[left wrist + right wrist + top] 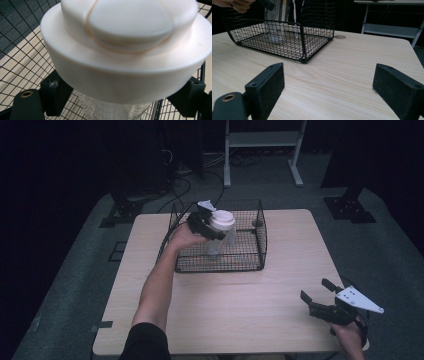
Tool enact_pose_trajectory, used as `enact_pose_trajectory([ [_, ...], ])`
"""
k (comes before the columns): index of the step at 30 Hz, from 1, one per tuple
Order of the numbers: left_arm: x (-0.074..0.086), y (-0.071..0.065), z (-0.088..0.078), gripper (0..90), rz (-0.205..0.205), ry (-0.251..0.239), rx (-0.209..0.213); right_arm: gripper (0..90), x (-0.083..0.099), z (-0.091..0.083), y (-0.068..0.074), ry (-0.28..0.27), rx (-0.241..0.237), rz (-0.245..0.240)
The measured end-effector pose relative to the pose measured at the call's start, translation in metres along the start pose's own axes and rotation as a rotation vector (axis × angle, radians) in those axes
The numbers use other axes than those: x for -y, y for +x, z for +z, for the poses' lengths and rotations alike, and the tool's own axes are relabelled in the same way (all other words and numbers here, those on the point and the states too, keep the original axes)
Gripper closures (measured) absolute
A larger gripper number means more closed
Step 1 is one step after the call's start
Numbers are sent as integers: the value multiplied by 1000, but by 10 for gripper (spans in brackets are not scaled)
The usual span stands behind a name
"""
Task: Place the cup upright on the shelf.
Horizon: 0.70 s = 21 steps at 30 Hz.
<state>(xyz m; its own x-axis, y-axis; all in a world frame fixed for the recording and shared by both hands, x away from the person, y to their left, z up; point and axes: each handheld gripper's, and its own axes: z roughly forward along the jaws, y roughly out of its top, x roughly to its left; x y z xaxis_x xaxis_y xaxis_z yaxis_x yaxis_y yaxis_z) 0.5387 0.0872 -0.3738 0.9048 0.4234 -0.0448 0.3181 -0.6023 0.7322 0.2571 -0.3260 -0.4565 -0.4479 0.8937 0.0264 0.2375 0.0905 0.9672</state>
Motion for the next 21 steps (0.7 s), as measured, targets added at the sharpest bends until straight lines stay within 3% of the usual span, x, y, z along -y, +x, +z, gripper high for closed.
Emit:
enact_pose_trajectory([
  [12,1,-1,-3,155,-11,14,0,96,0,2,2,3,-7,1],
  [17,-1,-3,-9,136,-18,-26,-15,96,0,2,3,3,-8,-3],
  [21,-1,-3,-12,137,-4,-3,-22,97,0,2,3,3,-12,-4],
])
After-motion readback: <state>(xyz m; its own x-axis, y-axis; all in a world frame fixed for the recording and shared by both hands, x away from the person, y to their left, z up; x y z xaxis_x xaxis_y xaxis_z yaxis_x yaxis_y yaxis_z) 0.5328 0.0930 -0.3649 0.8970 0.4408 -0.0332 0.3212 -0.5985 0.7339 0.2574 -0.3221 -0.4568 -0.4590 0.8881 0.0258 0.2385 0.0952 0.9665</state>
